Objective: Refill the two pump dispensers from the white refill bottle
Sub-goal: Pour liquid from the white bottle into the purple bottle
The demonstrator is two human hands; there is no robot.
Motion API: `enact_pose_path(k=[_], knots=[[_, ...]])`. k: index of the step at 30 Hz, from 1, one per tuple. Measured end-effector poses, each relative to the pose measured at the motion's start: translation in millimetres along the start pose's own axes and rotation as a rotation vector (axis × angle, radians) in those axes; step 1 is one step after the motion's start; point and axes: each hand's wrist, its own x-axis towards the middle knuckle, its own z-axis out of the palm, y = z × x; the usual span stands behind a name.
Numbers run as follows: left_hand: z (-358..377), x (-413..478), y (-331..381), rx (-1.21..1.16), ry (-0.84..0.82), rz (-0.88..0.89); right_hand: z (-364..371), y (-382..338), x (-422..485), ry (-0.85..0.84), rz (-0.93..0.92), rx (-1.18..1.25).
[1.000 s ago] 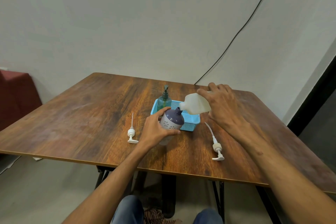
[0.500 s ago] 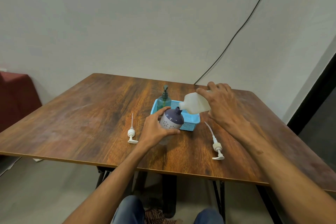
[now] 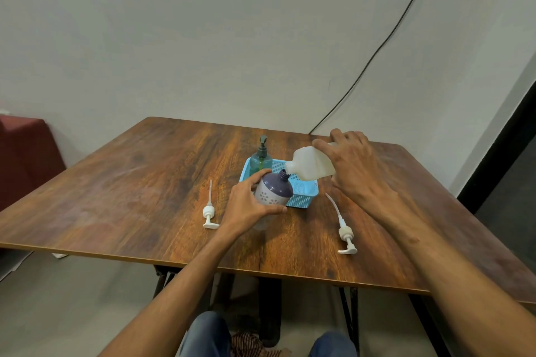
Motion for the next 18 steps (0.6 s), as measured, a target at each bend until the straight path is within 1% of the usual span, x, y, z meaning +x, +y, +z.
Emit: enact_pose_path(k=[18], knots=[[1.4,-0.3,4.3,-0.005,0.011,0.020,-2.1,0.2,-0.2,-0.026,-0.001,-0.004]])
